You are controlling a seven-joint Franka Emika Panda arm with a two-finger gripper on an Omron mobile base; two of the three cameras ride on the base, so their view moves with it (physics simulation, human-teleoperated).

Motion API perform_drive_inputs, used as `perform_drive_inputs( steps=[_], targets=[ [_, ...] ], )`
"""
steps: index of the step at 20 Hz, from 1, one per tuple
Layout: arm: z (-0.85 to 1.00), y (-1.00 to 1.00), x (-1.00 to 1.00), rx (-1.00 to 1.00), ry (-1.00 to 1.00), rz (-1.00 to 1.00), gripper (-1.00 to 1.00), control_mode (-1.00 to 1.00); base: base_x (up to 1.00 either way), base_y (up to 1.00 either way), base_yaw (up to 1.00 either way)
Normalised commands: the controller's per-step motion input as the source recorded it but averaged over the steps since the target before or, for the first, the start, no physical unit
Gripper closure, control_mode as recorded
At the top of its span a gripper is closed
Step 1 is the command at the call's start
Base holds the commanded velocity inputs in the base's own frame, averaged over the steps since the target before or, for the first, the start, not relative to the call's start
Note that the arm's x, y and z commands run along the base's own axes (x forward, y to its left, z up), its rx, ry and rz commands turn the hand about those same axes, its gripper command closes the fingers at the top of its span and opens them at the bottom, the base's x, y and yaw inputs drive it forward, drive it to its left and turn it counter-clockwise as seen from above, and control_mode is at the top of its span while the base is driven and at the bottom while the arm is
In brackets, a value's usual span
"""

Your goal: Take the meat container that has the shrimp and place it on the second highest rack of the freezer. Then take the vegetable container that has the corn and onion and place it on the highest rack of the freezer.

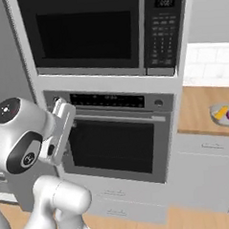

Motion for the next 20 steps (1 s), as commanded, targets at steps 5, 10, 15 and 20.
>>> perform_drive_inputs(
  steps=[5,10,15,20],
  targets=[
    [0.0,0.0,0.0,0.0,0.0,0.0,-1.0,1.0,0.45,-1.0,-0.02],
    [0.0,0.0,0.0,0.0,0.0,0.0,-1.0,1.0,0.01,-1.0,0.0],
    [0.0,0.0,0.0,0.0,0.0,0.0,-1.0,1.0,0.14,-1.0,0.08],
    [0.0,0.0,0.0,0.0,0.0,0.0,-1.0,1.0,0.42,-1.0,0.22]
  ],
)
